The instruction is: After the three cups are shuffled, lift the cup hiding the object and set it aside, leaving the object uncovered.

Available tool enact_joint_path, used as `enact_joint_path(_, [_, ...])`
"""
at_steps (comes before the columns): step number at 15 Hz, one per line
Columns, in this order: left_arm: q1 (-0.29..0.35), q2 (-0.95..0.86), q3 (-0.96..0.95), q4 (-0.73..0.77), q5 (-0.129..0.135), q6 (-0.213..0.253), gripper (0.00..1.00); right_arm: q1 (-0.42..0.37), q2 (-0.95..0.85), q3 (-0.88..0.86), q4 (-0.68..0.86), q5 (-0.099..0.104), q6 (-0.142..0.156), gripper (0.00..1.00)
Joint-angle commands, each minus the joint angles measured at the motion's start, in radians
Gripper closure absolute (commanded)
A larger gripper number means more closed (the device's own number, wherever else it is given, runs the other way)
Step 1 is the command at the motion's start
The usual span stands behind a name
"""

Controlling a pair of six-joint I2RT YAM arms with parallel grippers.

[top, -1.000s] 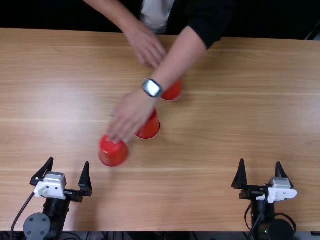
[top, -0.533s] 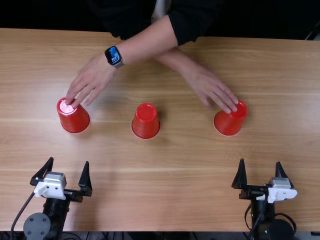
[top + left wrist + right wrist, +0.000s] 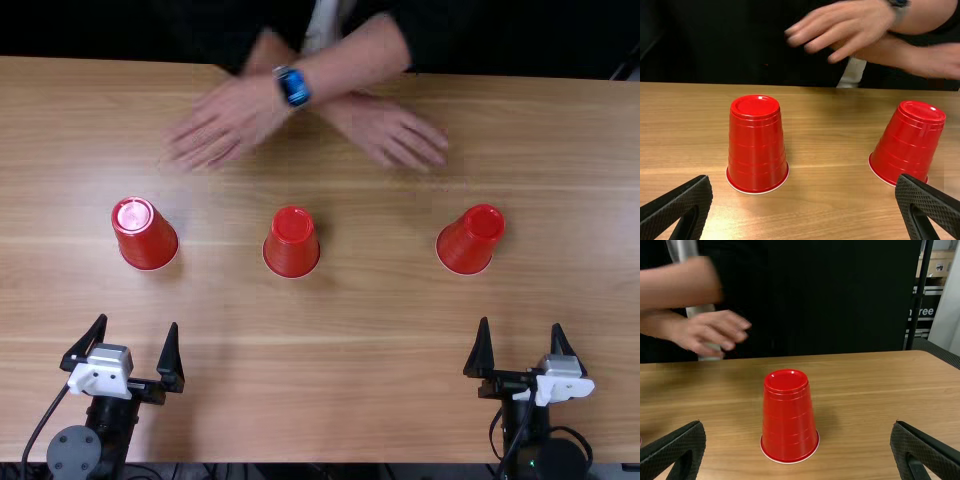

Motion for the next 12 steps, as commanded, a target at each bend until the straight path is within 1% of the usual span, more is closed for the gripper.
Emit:
enact_joint_path(1, [-0.003,-0.011,-0.017,-0.018,0.010,0.014,0.00,-0.005,-0.012,-0.002,-0.003,0.007,-0.004,0.00])
enact_joint_path(3, [-0.003,-0.011,-0.017,-0.015,0.010,0.016,0.00,-0.007,-0.012,-0.007,-0.003,0.003,0.002,0.00])
enact_joint_path(4, [-0.003,-0.011,-0.017,-0.017,0.004,0.016,0.00,-0.005,-0.012,-0.009,-0.001,0.005,-0.002,0.00])
enact_joint_path(5, [-0.003,-0.011,-0.017,-0.013,0.014,0.016,0.00,-0.005,-0.012,-0.010,-0.001,0.005,-0.006,0.00])
enact_joint_path(6, [-0.003,-0.011,-0.017,-0.015,0.008,0.018,0.00,-0.005,-0.012,-0.010,-0.001,0.003,-0.007,0.00])
enact_joint_path(8, [0.000,-0.011,-0.017,-0.018,0.003,0.012,0.00,-0.005,-0.012,-0.010,0.010,0.007,-0.006,0.00])
enact_joint_path(11, [0.000,-0.011,-0.017,-0.015,-0.042,0.012,0.00,-0.011,-0.012,0.022,0.010,0.007,-0.006,0.00])
enact_joint_path(12, [0.000,-0.011,-0.017,-0.020,-0.042,0.012,0.00,-0.011,-0.012,0.056,0.006,0.013,-0.004,0.00])
